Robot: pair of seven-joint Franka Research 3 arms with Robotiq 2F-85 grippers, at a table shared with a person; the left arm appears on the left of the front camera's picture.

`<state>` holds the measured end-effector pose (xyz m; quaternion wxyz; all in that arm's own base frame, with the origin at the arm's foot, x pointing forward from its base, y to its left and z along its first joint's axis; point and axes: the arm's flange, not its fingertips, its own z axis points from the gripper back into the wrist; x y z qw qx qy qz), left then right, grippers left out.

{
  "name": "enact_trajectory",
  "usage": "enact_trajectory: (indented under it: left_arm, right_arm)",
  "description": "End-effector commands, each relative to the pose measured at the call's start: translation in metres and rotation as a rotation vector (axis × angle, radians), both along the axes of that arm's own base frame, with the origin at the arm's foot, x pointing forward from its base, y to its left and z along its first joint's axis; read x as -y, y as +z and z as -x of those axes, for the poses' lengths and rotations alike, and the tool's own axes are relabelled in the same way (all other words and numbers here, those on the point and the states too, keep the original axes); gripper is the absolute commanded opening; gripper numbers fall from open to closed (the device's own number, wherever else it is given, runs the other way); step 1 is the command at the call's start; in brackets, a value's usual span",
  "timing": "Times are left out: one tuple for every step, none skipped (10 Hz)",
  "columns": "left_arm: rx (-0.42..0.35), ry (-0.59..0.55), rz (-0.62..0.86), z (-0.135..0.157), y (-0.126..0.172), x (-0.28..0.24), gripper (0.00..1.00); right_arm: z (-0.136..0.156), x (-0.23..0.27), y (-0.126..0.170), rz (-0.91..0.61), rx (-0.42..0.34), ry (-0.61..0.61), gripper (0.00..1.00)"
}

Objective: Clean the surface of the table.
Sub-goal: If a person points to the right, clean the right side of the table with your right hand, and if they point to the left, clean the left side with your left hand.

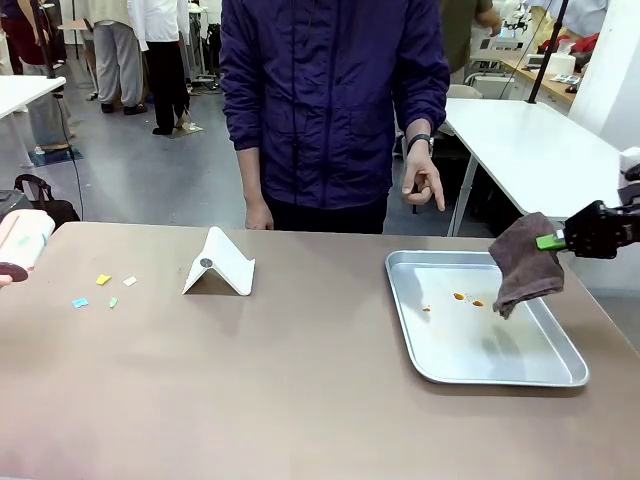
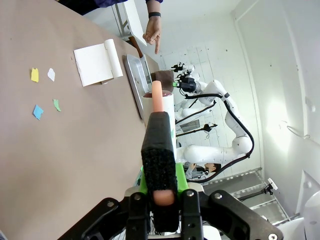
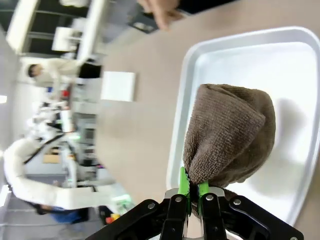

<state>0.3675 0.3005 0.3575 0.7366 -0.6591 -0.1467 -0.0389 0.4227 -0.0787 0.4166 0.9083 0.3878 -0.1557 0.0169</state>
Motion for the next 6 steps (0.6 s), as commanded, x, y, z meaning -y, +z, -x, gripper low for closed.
enact_trajectory:
  left_arm:
    - [-0.015, 0.000, 0.001, 0.002, 0.005, 0.001, 0.00]
    - [-0.015, 0.000, 0.001, 0.002, 0.005, 0.001, 0.00]
    - [-0.015, 0.000, 0.001, 0.002, 0.005, 0.001, 0.00]
    - [-0.015, 0.000, 0.001, 0.002, 0.005, 0.001, 0.00]
    - [-0.015, 0.000, 0.001, 0.002, 0.005, 0.001, 0.00]
    - [-0.015, 0.000, 0.001, 0.002, 0.005, 0.001, 0.00]
  right_arm:
    - [-0.014, -0.011, -0.015, 0.157, -0.082, -0.005, 0.07]
    - [-0.025, -0.013, -0.026, 0.177, -0.074, -0.017, 0.07]
    - [-0.036, -0.014, -0.042, 0.188, -0.073, -0.019, 0.07]
    - [-0.048, -0.011, -0.062, 0.236, -0.074, -0.078, 0.07]
    - [-0.055, -0.014, -0.077, 0.234, -0.074, -0.065, 0.07]
    - [-0.064, -0.021, -0.092, 0.218, -0.073, -0.056, 0.07]
